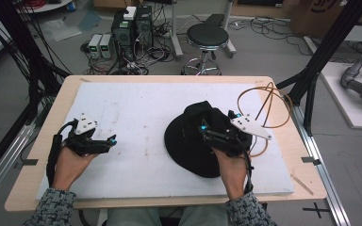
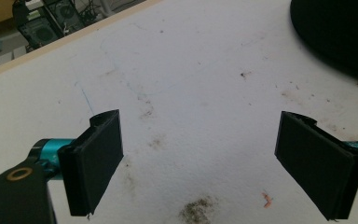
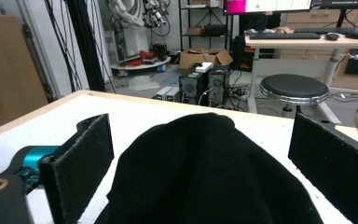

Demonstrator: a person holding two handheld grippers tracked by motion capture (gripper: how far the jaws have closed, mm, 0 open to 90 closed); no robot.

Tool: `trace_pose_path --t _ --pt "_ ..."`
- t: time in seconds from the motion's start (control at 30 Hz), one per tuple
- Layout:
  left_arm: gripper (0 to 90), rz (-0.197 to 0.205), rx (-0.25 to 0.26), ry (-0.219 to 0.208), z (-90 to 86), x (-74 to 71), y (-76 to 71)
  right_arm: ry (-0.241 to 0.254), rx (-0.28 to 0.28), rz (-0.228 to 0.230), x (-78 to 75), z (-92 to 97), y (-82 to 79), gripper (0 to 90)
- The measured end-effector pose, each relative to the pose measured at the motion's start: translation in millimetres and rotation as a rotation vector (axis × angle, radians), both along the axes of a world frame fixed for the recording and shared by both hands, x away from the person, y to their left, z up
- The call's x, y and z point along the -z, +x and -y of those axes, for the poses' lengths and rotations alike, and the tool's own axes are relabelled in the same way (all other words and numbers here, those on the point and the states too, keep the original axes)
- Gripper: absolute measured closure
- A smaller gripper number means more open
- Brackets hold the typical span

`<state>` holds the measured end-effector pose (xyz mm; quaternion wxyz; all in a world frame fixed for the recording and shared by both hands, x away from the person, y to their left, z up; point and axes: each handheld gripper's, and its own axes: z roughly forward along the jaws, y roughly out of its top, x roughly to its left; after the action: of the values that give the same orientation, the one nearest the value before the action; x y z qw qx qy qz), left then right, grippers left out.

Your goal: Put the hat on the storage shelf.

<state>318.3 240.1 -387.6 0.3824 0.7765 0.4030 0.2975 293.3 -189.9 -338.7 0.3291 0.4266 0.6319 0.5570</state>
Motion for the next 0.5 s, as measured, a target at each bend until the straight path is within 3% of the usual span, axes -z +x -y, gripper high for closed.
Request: trace_pose_path --t 0.43,0.5 --pt "15.4 -0.016 -0.012 0.015 -5.0 4.9 -7.4 -0.014 0.018 0.005 5.5 -5.1 18.7 6.4" --pt "15.4 -0.016 -0.015 0.013 -6.0 5.3 -8.4 -0.022 0.012 0.008 6.1 -6.0 20.7 13.1"
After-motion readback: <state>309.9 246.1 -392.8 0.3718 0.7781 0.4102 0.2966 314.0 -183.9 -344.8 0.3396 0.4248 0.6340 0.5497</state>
